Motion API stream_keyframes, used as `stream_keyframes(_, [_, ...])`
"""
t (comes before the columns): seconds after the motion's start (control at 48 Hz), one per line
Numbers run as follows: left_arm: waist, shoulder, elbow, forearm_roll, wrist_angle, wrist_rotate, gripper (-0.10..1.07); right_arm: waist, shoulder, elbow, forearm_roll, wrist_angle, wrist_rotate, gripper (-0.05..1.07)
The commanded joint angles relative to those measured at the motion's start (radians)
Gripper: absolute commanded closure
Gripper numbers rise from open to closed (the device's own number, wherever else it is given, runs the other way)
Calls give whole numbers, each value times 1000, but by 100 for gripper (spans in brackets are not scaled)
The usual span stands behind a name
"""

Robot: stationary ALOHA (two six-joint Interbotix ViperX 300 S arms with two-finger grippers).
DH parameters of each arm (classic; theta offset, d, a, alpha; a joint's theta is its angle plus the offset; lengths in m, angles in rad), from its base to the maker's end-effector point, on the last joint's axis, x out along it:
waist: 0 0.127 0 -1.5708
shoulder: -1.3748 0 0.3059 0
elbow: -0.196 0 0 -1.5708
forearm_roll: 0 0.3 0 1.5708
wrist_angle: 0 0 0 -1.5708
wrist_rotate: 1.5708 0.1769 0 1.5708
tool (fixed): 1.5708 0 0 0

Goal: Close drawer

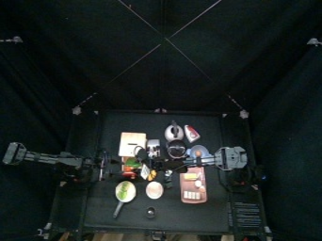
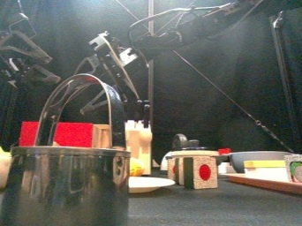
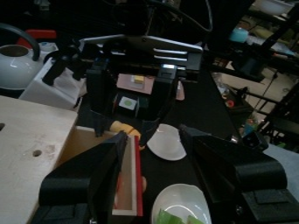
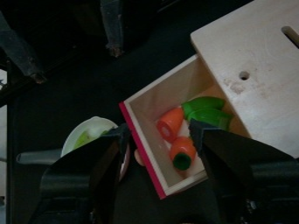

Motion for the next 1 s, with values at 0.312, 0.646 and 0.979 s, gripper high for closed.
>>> stream_keyframes(0.312, [29, 8, -17, -32, -14, 0, 10, 71, -67, 3, -29, -5, -3, 43])
stream_keyframes(0.646, [178, 75, -21, -140, -112, 0, 22, 121, -55, 18, -35, -3, -5, 56])
stream_keyframes(0.979, [337, 245, -78, -345, -259, 8, 39, 143, 6, -17, -140, -2, 2, 56])
